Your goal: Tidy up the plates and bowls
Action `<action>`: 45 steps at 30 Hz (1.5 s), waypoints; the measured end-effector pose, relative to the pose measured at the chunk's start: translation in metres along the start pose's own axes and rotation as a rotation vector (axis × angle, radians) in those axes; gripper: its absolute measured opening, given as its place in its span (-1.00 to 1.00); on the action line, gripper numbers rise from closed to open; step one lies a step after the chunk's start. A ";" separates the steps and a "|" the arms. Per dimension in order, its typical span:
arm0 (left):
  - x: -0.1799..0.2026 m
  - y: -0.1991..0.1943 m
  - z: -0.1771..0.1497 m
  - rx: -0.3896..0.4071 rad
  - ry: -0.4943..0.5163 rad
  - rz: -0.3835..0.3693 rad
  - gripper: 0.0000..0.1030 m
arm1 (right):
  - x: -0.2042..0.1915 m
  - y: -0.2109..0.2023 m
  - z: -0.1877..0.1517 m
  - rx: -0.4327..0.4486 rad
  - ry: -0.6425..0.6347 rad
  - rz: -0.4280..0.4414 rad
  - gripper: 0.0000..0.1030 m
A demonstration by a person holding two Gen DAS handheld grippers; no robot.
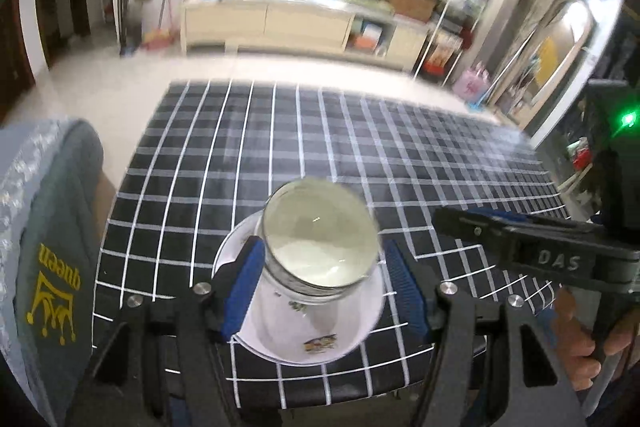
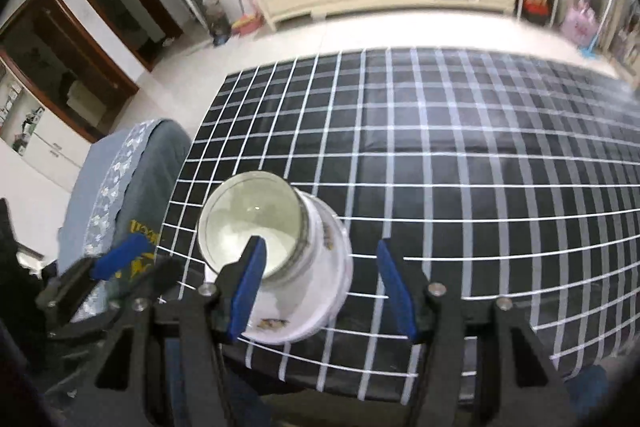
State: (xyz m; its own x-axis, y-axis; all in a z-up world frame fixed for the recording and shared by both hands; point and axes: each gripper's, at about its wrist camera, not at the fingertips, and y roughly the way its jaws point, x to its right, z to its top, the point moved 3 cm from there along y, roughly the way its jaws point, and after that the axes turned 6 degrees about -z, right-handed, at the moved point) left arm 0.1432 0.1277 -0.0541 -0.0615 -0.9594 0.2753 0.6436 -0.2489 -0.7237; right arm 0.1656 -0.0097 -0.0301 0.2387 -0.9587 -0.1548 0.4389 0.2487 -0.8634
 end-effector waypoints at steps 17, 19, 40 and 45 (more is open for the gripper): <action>0.078 -0.127 -0.047 0.374 0.141 0.098 0.32 | 0.013 -0.150 -0.079 0.455 -0.095 -0.261 0.74; 0.082 -0.134 -0.053 0.381 0.153 0.093 0.32 | 0.011 -0.159 -0.086 0.479 -0.108 -0.300 0.84; 0.102 -0.167 -0.103 0.437 0.218 0.140 1.00 | 0.011 -0.209 -0.148 0.638 -0.154 -0.328 1.00; 0.104 -0.170 -0.104 0.440 0.216 0.137 1.00 | 0.010 -0.215 -0.154 0.647 -0.152 -0.292 1.00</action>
State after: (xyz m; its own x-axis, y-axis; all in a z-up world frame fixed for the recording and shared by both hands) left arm -0.0518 0.0566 0.0313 -0.0807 -0.9964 0.0261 0.9141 -0.0844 -0.3965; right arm -0.0598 -0.0935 0.0800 0.1306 -0.9803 0.1482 0.9167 0.0624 -0.3947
